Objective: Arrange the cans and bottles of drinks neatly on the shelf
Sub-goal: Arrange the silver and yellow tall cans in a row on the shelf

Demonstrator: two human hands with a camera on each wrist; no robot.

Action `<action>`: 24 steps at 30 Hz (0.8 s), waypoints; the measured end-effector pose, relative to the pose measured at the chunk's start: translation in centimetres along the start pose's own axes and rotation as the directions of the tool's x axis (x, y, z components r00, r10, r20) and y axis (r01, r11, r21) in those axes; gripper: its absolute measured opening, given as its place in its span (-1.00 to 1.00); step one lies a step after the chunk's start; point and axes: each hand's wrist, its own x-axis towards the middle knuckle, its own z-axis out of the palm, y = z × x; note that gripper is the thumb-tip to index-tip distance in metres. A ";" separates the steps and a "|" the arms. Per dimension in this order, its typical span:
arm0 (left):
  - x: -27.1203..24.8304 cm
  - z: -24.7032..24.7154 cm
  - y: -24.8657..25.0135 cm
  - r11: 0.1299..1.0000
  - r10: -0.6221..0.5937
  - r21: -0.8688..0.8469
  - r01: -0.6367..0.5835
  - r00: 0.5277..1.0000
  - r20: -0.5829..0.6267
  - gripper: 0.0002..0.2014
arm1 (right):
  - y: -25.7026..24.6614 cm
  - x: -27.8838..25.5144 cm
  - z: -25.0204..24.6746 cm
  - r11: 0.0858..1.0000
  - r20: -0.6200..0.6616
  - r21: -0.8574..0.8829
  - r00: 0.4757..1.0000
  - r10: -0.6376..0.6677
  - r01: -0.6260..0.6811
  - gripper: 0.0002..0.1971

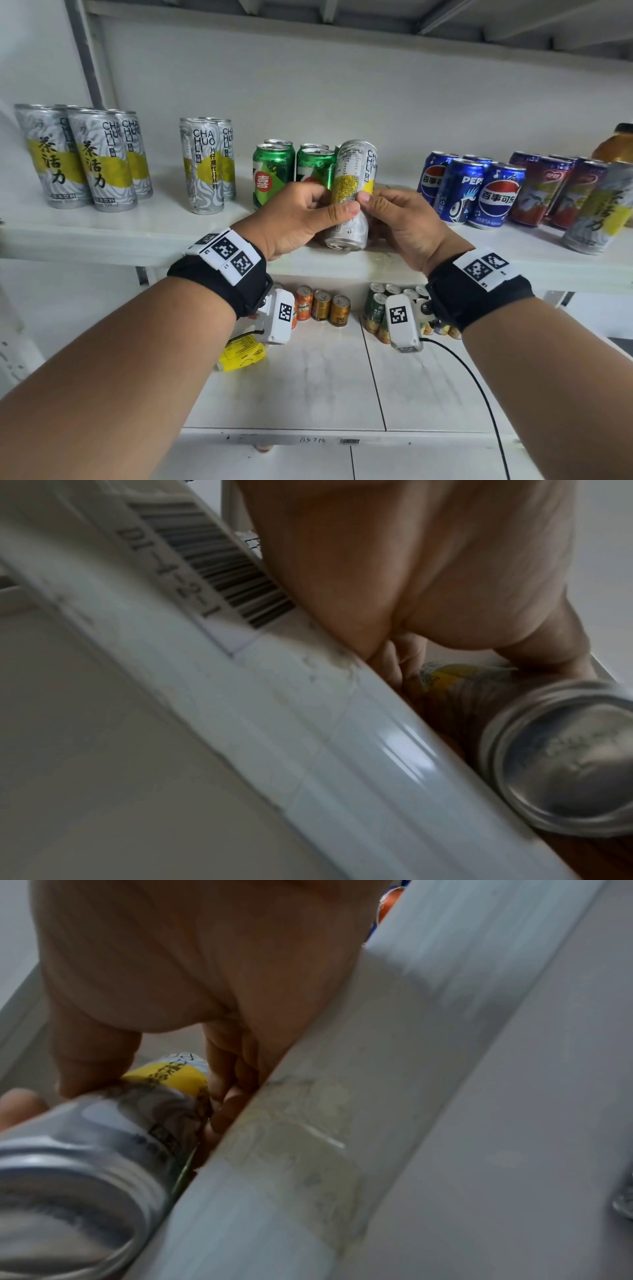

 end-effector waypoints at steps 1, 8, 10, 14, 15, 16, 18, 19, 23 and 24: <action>0.0 0.0 0.0 1.000 0.000 -0.002 0.000 1.000 -0.001 -0.53 | -0.1 -0.1 0.1 1.000 -0.009 0.005 1.000 0.002 -0.002 -0.26; -0.2 0.0 0.1 0.999 0.004 -0.035 -0.004 1.000 0.008 -0.45 | -0.2 -0.3 0.1 0.997 -0.024 0.023 0.997 -0.071 0.072 -0.40; -0.2 0.0 0.0 1.000 0.021 0.013 -0.021 1.000 0.009 -0.53 | -0.2 -0.3 0.1 0.996 -0.007 0.032 0.997 -0.080 0.080 -0.41; -0.1 0.0 -0.2 0.988 0.059 0.143 -0.055 0.998 -0.023 -0.47 | 0.2 0.1 -0.2 0.994 0.000 0.028 0.995 -0.102 0.101 -0.35; -0.1 0.0 -0.2 0.986 0.067 0.158 -0.061 0.997 -0.033 -0.43 | 0.3 0.2 -0.3 0.993 0.000 0.019 0.994 -0.113 0.113 -0.34; -0.2 0.1 -0.2 0.983 0.075 0.168 -0.067 0.996 -0.041 -0.39 | 0.4 0.2 -0.4 0.992 -0.002 0.014 0.992 -0.125 0.125 -0.34; -0.3 0.2 -0.1 0.975 0.096 0.207 -0.082 0.994 -0.056 -0.32 | 0.6 0.2 -0.4 0.990 -0.001 0.016 0.990 -0.138 0.138 -0.41; -0.3 0.3 -0.1 0.968 0.107 0.236 -0.089 0.992 -0.063 -0.29 | 0.6 0.2 -0.4 0.990 0.003 0.019 0.990 -0.142 0.142 -0.41; -0.3 0.1 0.2 0.954 0.106 0.287 -0.084 0.992 -0.064 -0.28 | 0.3 0.0 -0.2 0.988 -0.034 0.074 0.990 -0.135 0.137 -0.24; -0.4 0.0 0.2 0.956 0.094 0.283 -0.077 0.994 -0.049 -0.29 | 0.3 0.0 -0.1 0.987 -0.050 0.092 0.990 -0.129 0.133 -0.28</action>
